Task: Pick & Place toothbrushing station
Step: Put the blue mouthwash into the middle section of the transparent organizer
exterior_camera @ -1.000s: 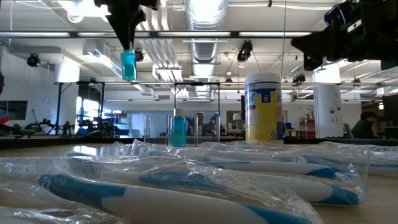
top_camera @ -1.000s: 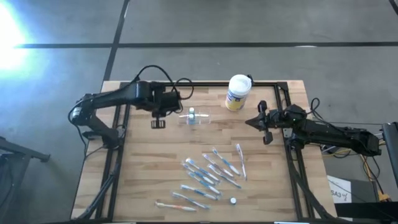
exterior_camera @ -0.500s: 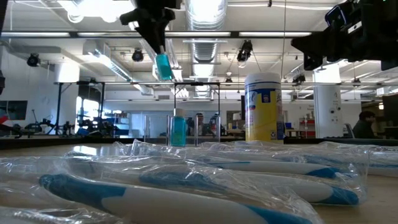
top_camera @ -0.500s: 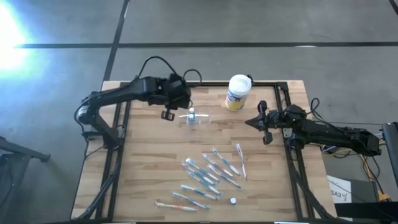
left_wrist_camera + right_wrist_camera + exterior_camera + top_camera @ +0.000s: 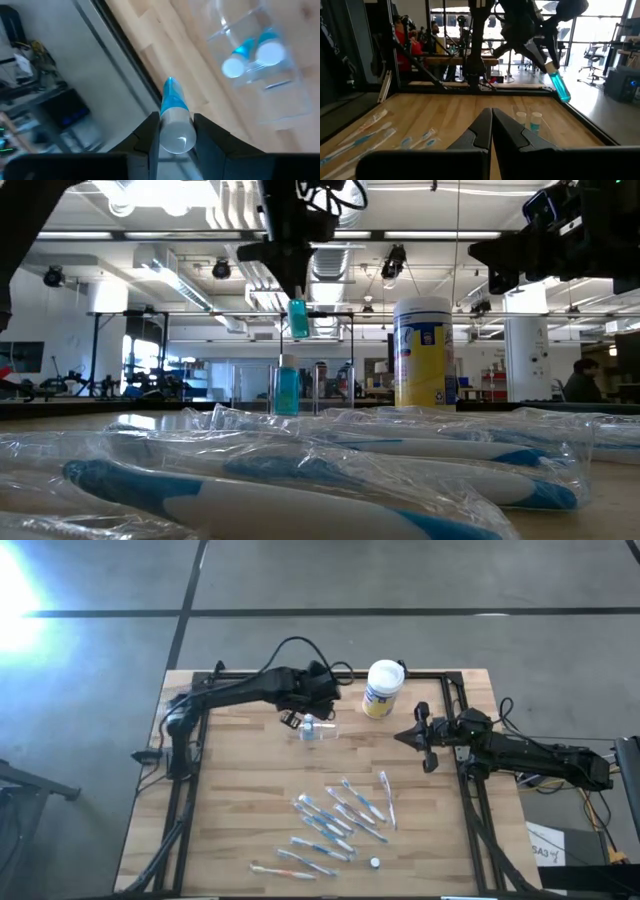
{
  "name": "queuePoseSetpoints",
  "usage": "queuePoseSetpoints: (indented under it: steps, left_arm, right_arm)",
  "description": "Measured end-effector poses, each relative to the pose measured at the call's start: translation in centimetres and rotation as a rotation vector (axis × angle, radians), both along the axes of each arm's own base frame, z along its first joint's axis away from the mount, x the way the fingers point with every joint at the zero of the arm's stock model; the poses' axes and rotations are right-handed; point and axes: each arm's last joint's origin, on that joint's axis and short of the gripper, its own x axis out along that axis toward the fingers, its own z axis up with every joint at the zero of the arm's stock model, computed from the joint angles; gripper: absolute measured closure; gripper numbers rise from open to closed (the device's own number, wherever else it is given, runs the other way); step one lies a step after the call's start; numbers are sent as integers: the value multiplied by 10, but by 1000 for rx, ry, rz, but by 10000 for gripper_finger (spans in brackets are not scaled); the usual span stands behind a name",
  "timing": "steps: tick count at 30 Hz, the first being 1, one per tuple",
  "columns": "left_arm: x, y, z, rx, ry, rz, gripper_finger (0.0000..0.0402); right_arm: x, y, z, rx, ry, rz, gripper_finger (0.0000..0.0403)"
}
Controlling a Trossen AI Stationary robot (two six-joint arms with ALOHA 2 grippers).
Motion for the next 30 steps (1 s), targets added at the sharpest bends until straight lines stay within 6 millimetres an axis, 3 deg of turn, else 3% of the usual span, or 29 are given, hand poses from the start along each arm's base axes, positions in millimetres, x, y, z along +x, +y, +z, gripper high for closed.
queuePoseSetpoints:
  steps: [7, 11, 30]
  left_arm:
    - [11, 0, -1, 17, 31, -66, 304]
    - [12, -4, -1, -72, -44, -12, 304]
    - [5, -2, 9, -445, -442, 637, 304]
  right_arm:
    - [0, 0, 0, -15, -1, -1, 394]
    - [0, 0, 0, -15, 0, -1, 394]
    - [0, 0, -1, -14, 3, -1, 394]
